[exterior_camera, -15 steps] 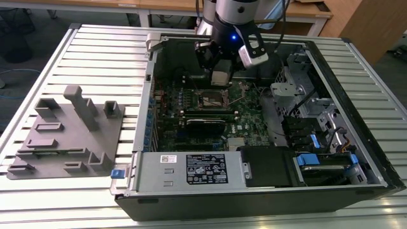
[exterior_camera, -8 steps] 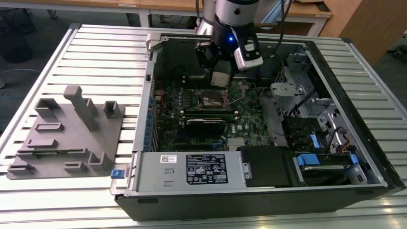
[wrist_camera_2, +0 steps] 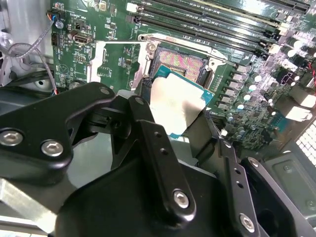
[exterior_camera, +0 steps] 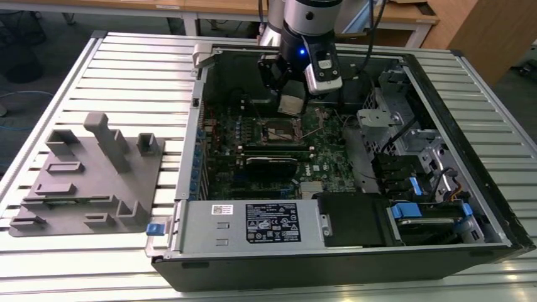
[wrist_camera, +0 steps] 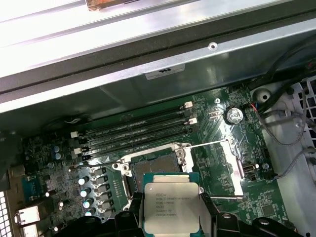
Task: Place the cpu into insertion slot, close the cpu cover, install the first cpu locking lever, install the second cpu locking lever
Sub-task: 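Place the cpu into insertion slot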
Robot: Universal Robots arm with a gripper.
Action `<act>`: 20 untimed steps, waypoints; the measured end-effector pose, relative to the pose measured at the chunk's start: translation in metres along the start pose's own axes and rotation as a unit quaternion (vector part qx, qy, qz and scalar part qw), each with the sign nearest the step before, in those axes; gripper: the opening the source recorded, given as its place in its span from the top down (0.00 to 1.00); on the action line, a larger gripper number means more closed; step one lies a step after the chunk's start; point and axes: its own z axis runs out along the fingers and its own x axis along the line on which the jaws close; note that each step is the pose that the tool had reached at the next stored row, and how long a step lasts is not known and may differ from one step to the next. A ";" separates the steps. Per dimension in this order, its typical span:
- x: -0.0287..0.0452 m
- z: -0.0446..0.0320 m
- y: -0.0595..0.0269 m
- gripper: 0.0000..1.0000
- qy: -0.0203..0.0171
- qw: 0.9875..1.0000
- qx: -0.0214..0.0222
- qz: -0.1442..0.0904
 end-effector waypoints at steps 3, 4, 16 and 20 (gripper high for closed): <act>0.0000 0.0000 0.0000 0.46 0.000 1.000 0.000 0.000; 0.0000 0.0000 0.0000 0.46 0.000 1.000 0.000 0.000; 0.0000 0.0001 0.0000 0.46 -0.002 1.000 0.000 0.019; 0.0000 0.0002 0.0000 0.46 -0.003 1.000 0.000 0.029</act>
